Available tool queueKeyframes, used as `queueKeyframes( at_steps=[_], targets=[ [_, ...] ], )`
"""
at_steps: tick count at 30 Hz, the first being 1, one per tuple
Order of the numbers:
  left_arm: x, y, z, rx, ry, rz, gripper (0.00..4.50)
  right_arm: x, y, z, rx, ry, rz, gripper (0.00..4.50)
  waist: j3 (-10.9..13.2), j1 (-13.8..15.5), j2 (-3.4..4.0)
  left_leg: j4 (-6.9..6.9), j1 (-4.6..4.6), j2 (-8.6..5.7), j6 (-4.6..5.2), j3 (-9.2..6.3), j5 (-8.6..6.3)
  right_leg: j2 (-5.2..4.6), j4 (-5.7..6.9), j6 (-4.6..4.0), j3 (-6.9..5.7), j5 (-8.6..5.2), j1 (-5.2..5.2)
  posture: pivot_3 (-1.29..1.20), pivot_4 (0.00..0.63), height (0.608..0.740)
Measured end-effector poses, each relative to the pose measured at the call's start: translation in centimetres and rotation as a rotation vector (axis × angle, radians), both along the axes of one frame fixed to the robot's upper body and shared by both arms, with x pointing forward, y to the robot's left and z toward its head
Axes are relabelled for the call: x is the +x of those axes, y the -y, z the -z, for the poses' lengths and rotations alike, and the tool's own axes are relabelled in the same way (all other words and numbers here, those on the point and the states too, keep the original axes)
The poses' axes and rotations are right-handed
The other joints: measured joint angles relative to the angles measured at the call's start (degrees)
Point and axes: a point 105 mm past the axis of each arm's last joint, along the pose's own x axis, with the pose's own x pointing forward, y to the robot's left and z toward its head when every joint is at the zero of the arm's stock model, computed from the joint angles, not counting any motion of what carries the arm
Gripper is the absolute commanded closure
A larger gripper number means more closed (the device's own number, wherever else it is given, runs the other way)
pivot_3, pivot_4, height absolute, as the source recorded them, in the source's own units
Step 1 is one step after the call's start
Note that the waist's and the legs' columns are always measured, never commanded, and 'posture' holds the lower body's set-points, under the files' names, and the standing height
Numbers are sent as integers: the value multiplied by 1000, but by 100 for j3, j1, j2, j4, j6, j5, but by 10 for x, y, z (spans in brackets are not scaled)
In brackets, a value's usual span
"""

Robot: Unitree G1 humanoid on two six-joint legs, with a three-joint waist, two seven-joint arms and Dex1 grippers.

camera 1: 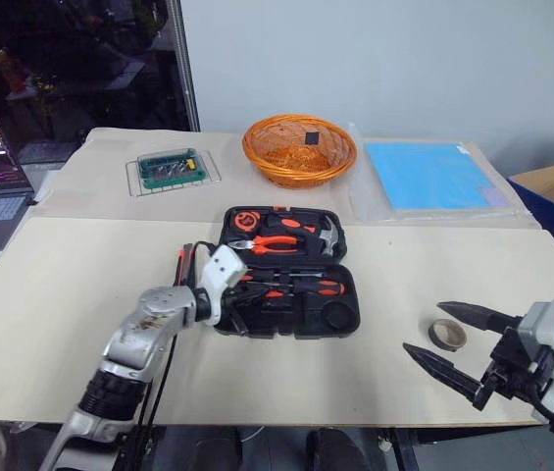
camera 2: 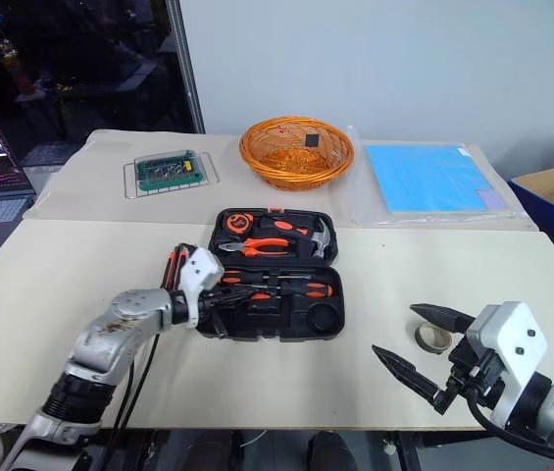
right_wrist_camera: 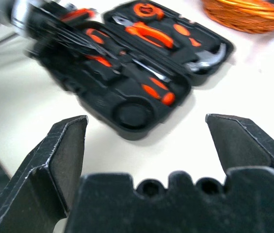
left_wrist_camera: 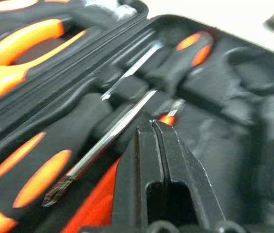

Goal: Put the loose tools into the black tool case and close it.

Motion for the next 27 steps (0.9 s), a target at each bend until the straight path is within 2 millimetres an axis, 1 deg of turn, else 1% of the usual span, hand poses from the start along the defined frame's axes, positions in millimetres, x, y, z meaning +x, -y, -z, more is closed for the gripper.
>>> queueKeyframes(
  at_steps=[1,2,3,4,5,6,7,8,9,11,13,16,17,19,20,23,24,27],
  targets=[
    [3,-9,-10,-17,23,-62,3468,0,-4,-5,19,22,-29,0,1,-9,-1,0,0,0,0,0,0,-1,-1,1,0,0,1,0,150,740],
    [7,-19,-20,-30,50,-132,3041,0,-9,-10,41,47,-65,0,2,-13,-1,0,1,0,0,-1,0,-1,-2,2,0,0,5,0,150,740],
    [9,-28,-27,-36,68,-202,2747,-1,-14,-14,56,68,-106,0,2,-13,-2,0,1,-1,0,-3,0,-1,-5,5,0,1,6,0,150,740],
    [8,-38,-30,-37,76,-277,2306,-2,-20,-18,69,84,-149,0,2,-19,-3,0,1,-1,1,-3,-1,-1,-7,7,0,2,7,0,150,740],
    [7,-45,-31,-41,72,-346,2040,-2,-23,-22,75,103,-181,0,3,-28,-4,0,1,-1,2,-2,-2,-2,-10,10,1,4,9,0,150,740],
    [5,-54,-28,-35,53,-438,1632,0,-27,-25,81,120,-217,0,7,-36,-12,0,1,-3,3,-3,-2,-1,-11,15,1,6,10,0,150,740],
    [4,-58,-25,-28,37,-481,1287,1,-28,-26,82,125,-231,0,12,-37,-20,0,1,-4,2,-4,-2,-1,-11,17,1,7,10,0,150,740],
    [2,-70,-17,5,1,-587,983,5,-31,-27,84,129,-266,0,16,-37,-27,0,3,-3,3,-5,-1,0,-11,16,1,8,11,0,150,740],
    [0,-77,-10,26,-31,-660,623,7,-33,-27,82,130,-289,0,19,-36,-32,1,4,-5,2,-5,-1,-1,-10,16,1,9,12,0,150,740],
    [-4,-85,5,78,-104,-756,623,14,-35,-26,87,123,-326,0,24,-9,-42,2,3,-7,2,-10,-1,0,-10,15,-2,9,12,0,150,740],
    [-6,-86,17,94,-156,-825,623,21,-37,-26,82,121,-365,0,25,20,-42,2,2,-10,2,-8,-1,-2,-12,14,-1,10,12,0,150,740],
    [-4,-75,31,89,-212,-865,623,28,-39,-32,70,151,-411,0,26,47,-45,1,-5,-12,2,-10,-1,-1,-14,13,-1,10,9,0,150,740],
    [-1,-71,30,87,-209,-873,623,31,-40,-35,67,165,-425,0,26,51,-45,1,-8,-12,2,-11,-1,0,-14,13,-1,11,4,0,150,740],
    [4,-69,31,92,-208,-890,1138,34,-41,-37,62,169,-444,0,25,48,-43,-2,-6,-11,2,-13,-1,2,-12,11,-1,11,6,0,150,740],
    [4,-69,32,91,-205,-898,1305,34,-42,-36,59,165,-447,0,25,49,-42,-4,-5,-11,2,-14,-1,2,-11,10,-2,12,6,0,150,740],
    [7,-72,34,93,-197,-925,2456,37,-45,-35,54,162,-462,0,23,51,-38,-5,-3,-11,2,-14,-1,1,-9,6,-2,14,7,0,150,740],
    [7,-72,34,92,-195,-925,2693,37,-45,-35,53,163,-464,0,23,55,-38,-4,-3,-11,2,-14,-1,1,-10,6,-2,14,9,0,150,740],
    [7,-74,33,88,-177,-930,2722,37,-46,-36,49,166,-476,0,23,51,-38,-3,-2,-12,2,-11,-1,-2,-12,7,-1,14,10,0,150,740]
  ],
)
